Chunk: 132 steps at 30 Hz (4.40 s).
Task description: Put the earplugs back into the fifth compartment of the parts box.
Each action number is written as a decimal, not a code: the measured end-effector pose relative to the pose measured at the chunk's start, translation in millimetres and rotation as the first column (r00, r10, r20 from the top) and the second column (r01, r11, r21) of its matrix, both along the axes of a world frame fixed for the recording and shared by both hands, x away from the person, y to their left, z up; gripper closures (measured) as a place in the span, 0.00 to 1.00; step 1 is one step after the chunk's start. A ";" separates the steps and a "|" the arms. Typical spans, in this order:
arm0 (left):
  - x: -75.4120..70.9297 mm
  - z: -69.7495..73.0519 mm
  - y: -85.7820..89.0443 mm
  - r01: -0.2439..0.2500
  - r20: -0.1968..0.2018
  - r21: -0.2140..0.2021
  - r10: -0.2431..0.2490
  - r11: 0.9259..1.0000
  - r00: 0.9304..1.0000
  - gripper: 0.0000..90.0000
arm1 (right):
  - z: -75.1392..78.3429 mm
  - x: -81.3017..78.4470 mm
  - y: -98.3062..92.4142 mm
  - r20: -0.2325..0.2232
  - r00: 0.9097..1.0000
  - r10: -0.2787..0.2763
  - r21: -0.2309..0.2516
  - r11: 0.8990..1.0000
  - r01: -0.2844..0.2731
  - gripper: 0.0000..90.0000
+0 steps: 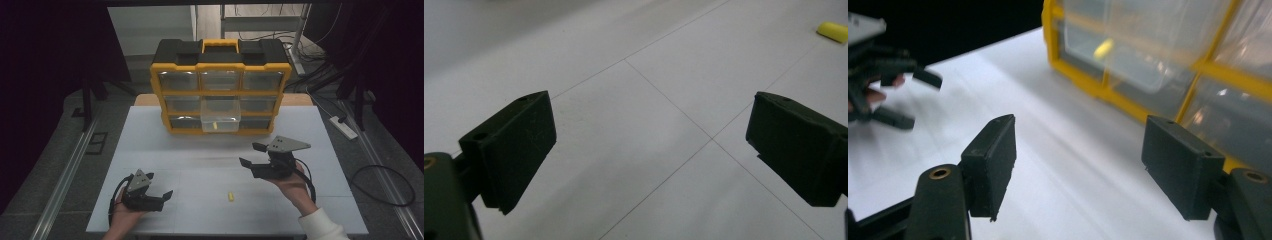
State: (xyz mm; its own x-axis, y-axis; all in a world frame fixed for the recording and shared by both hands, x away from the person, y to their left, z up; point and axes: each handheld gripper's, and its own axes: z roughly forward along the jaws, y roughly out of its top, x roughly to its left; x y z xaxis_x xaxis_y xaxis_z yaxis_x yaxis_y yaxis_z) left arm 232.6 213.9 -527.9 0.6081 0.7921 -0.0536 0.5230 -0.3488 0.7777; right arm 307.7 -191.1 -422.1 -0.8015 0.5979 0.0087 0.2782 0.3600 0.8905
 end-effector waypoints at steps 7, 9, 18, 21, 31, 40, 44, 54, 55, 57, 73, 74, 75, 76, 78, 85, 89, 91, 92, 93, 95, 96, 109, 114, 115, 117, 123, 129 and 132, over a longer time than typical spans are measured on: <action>-0.4 0.0 -0.6 0.000 -0.001 -0.001 0.000 1.000 1.000 0.07 | -18.5 -12.2 -5.7 -0.048 0.999 0.011 -0.023 1.000 -0.012 0.34; -0.4 0.0 -0.5 -0.002 0.001 0.000 0.002 1.000 1.000 0.07 | -22.6 -14.2 -6.8 -0.058 0.998 0.014 -0.029 0.999 -0.016 0.34; -0.7 0.4 -0.2 -0.003 0.002 -0.003 0.003 1.000 1.000 0.07 | -38.9 -14.8 1.1 -0.129 0.991 0.034 -0.092 0.995 -0.046 0.34; -0.2 0.4 -0.1 0.002 0.002 0.000 -0.002 1.000 1.000 0.07 | -45.7 -15.2 9.5 -0.148 0.988 0.049 -0.106 0.992 -0.065 0.34; -0.2 0.3 -0.4 0.004 0.001 0.001 -0.004 1.000 1.000 0.07 | -61.6 -14.7 31.5 -0.202 0.976 0.078 -0.171 0.979 -0.113 0.34; -0.1 0.1 -0.4 0.009 -0.001 0.003 -0.009 1.000 1.000 0.07 | -79.2 -19.2 43.2 -0.271 0.957 0.105 -0.273 0.945 -0.181 0.34; -0.1 0.1 -0.4 0.009 -0.001 0.003 -0.009 1.000 1.000 0.07 | -88.5 -22.0 50.2 -0.286 0.951 0.112 -0.323 0.924 -0.206 0.35; -0.1 -0.1 -0.6 0.011 -0.003 0.003 -0.011 1.000 1.000 0.07 | -94.6 -22.9 55.1 -0.279 0.954 0.107 -0.362 0.909 -0.208 0.42; -0.2 -0.2 -0.8 0.011 -0.003 0.003 -0.011 1.000 1.000 0.07 | -96.0 -23.0 56.1 -0.280 0.954 0.109 -0.377 0.901 -0.214 0.46; -0.1 -0.2 -0.8 0.011 -0.003 0.004 -0.011 1.000 1.000 0.07 | -96.2 -23.7 56.4 -0.272 0.956 0.111 -0.386 0.897 -0.214 0.48; -0.2 -0.6 -1.3 0.014 -0.003 0.009 -0.014 1.000 1.000 0.07 | -89.2 -21.9 52.9 -0.265 0.955 0.130 -0.363 0.904 -0.224 0.92; -0.1 -0.6 -1.3 0.014 -0.003 0.009 -0.014 1.000 1.000 0.07 | -87.7 -21.5 51.8 -0.259 0.957 0.128 -0.354 0.910 -0.218 0.92; -0.2 -0.6 -1.3 0.014 -0.003 0.009 -0.014 1.000 1.000 0.07 | -85.4 -21.0 50.0 -0.250 0.960 0.127 -0.340 0.917 -0.209 0.92; -0.2 -0.5 -1.2 0.013 -0.002 0.009 -0.013 1.000 1.000 0.07 | -82.9 -20.6 47.8 -0.241 0.962 0.128 -0.323 0.924 -0.204 0.92; -0.1 -0.6 -1.2 0.012 -0.002 0.009 -0.012 1.000 1.000 0.07 | -74.6 -20.3 41.0 -0.198 0.971 0.135 -0.271 0.944 -0.187 0.91; 0.4 -1.0 -1.6 0.009 -0.004 0.012 -0.009 1.000 1.000 0.07 | -59.8 -20.6 26.0 -0.112 0.985 0.135 -0.180 0.972 -0.153 0.91; -0.1 -0.7 -1.4 0.010 -0.002 0.012 -0.010 1.000 1.000 0.07 | -53.4 -20.9 18.2 -0.076 0.990 0.122 -0.120 0.984 -0.131 0.91; -0.2 -0.7 -1.4 0.010 -0.001 0.011 -0.010 1.000 1.000 0.07 | -49.3 -20.7 13.7 -0.061 0.992 0.107 -0.084 0.990 -0.112 0.91; -0.1 -0.8 -1.3 0.009 -0.001 0.009 -0.009 1.000 1.000 0.07 | -48.3 -20.7 12.6 -0.058 0.993 0.101 -0.074 0.992 -0.105 0.91; -0.1 -0.8 -1.3 0.009 -0.001 0.009 -0.009 1.000 1.000 0.07 | -48.3 -20.7 12.6 -0.058 0.993 0.101 -0.074 0.992 -0.105 0.91; 0.2 -0.9 -1.2 0.009 -0.002 0.009 -0.009 1.000 1.000 0.07 | -46.5 -20.5 10.5 -0.051 0.994 0.093 -0.058 0.994 -0.096 0.91; 0.2 -0.9 -1.2 0.009 -0.002 0.009 -0.009 1.000 1.000 0.07 | -45.6 -20.3 9.2 -0.047 0.995 0.087 -0.050 0.995 -0.090 0.91; 0.1 -0.9 -1.6 0.006 0.000 0.010 -0.006 1.000 1.000 0.07 | -30.6 -18.2 -2.7 0.004 0.999 0.034 0.057 0.998 -0.034 0.91; -0.2 -0.9 -1.7 0.003 0.000 0.008 -0.003 1.000 1.000 0.07 | -20.8 -14.7 -4.9 0.023 1.000 0.017 0.092 0.996 -0.019 0.91; -0.3 -0.8 -1.7 0.003 0.002 0.007 -0.003 1.000 1.000 0.07 | -17.7 -14.0 -4.7 0.029 0.999 0.016 0.095 0.995 -0.019 0.91; -0.9 -0.3 -1.4 0.003 0.006 0.003 -0.003 1.000 1.000 0.07 | -10.9 -12.4 -4.4 0.045 0.999 0.008 0.105 0.994 -0.013 0.91; -0.7 0.0 -0.8 0.003 0.008 0.004 -0.003 1.000 1.000 0.07 | 8.8 -4.8 -3.2 0.087 0.996 -0.008 0.128 0.992 -0.003 0.91; -0.7 -0.1 -0.8 0.002 0.008 0.001 -0.002 1.000 1.000 0.07 | 22.9 4.9 -2.2 0.104 0.994 -0.025 0.153 0.988 0.009 0.91; -1.0 0.0 -0.9 0.002 0.009 0.001 -0.002 1.000 1.000 0.07 | 31.3 12.4 0.4 0.102 0.994 -0.031 0.170 0.985 0.014 0.91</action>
State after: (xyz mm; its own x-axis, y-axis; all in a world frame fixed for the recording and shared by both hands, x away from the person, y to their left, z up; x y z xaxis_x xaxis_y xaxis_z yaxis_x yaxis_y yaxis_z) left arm 231.7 213.0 -527.8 0.6099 0.7910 -0.0473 0.5153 -0.3506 0.7820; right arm 320.1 -190.6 -390.8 -0.7896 0.6129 0.0285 0.1876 0.1969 0.9623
